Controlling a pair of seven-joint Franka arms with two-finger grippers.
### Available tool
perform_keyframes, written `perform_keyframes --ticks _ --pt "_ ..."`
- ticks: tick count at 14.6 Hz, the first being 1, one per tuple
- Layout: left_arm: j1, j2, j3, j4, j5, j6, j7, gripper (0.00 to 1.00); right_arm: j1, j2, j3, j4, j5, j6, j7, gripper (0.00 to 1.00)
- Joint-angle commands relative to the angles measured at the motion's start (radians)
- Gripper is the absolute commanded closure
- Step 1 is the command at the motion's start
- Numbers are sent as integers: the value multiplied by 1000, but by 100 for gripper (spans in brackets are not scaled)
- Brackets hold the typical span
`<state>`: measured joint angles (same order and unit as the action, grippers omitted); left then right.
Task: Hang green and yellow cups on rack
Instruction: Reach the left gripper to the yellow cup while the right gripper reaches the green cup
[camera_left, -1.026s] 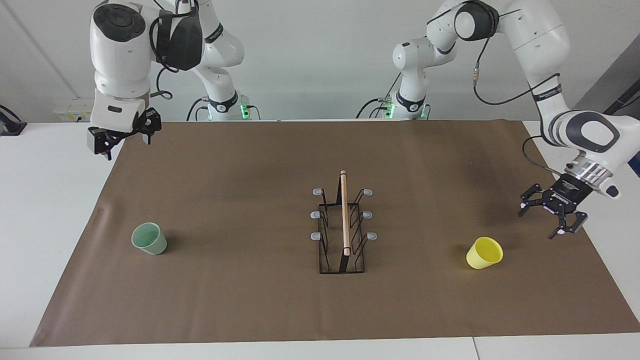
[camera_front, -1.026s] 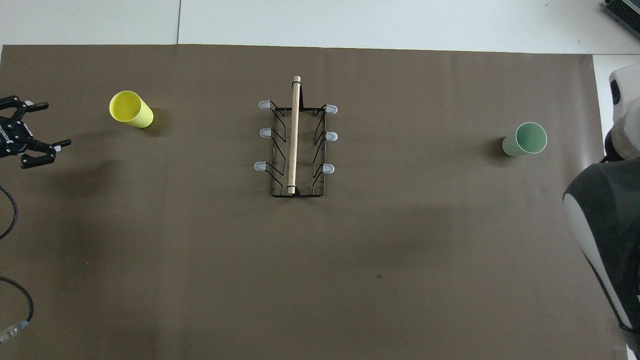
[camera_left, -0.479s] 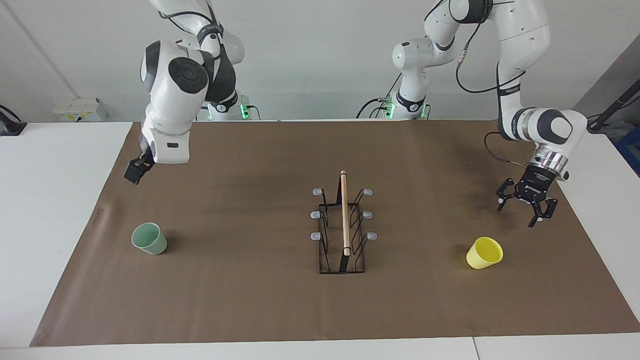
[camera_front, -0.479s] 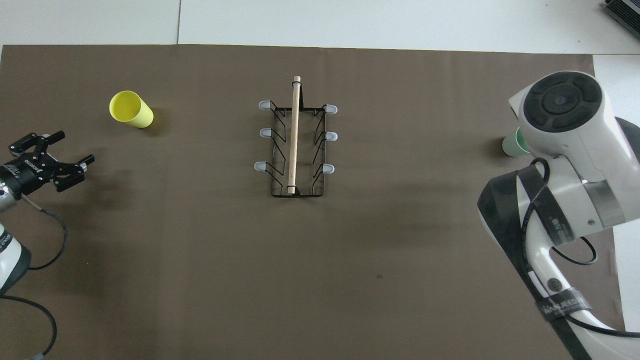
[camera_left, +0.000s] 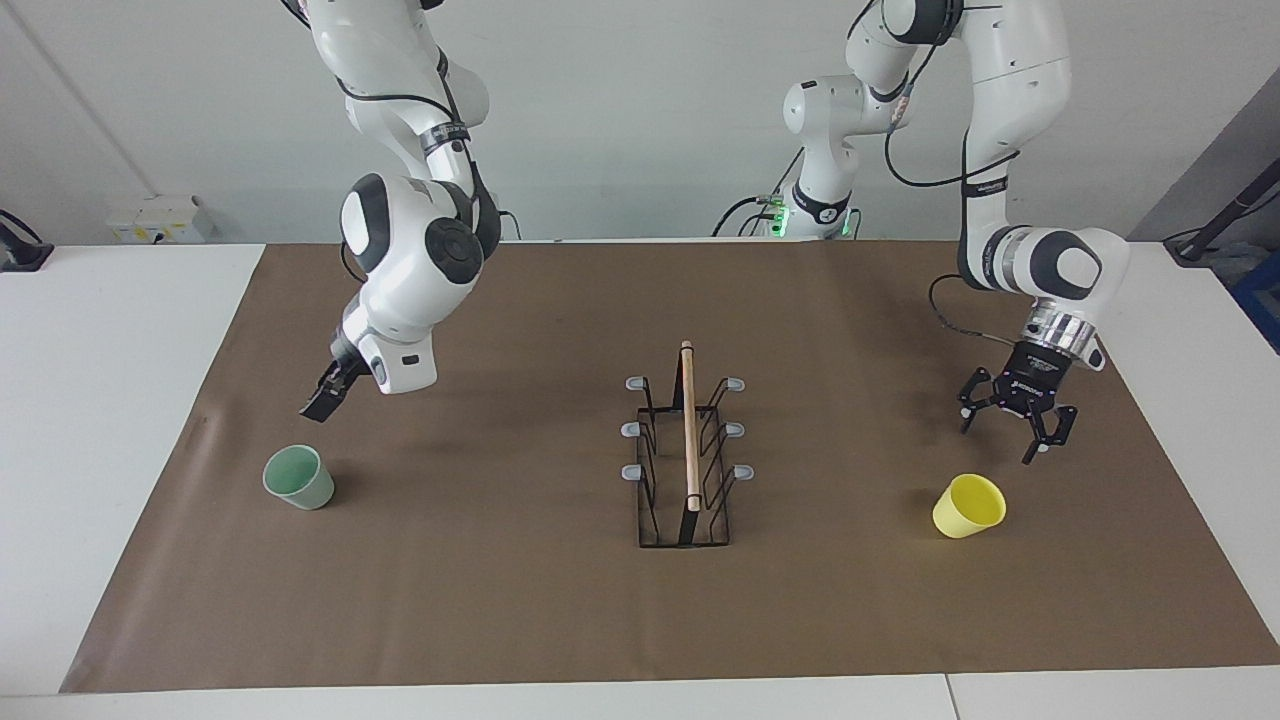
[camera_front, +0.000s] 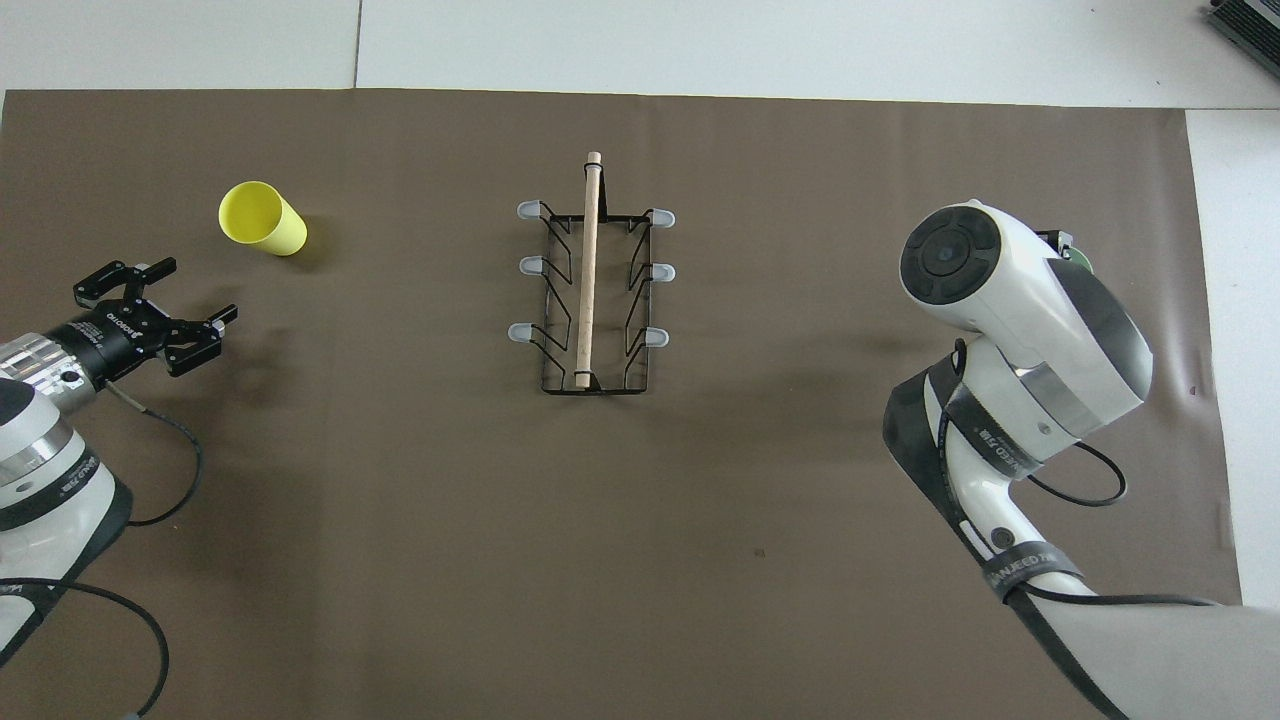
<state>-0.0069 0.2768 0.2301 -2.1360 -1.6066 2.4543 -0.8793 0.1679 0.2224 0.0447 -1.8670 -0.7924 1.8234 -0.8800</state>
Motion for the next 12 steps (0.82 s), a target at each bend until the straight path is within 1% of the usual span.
perform_keyframes --ticks 1,3,5,7,10,12 --pt "-42 7 9 -16 -87 48 37 0 -16 -6 0 -50 -50 59 -19 0" --pt "-36 39 9 -1 -163 35 97 0 -2 35 0 -47 -60 70 18 0" --pt "-25 42 9 14 -180 -15 140 0 34 84 1 -47 -117 71 82 0" --pt "1 44 9 15 -214 -69 204 0 45 123 1 -47 -168 76 88 0" --pt "18 67 11 33 -254 -103 270 0 33 153 0 -50 -243 149 76 0" --pt "18 97 9 48 -306 -112 309 0 32 152 1 -72 -290 177 76 0"
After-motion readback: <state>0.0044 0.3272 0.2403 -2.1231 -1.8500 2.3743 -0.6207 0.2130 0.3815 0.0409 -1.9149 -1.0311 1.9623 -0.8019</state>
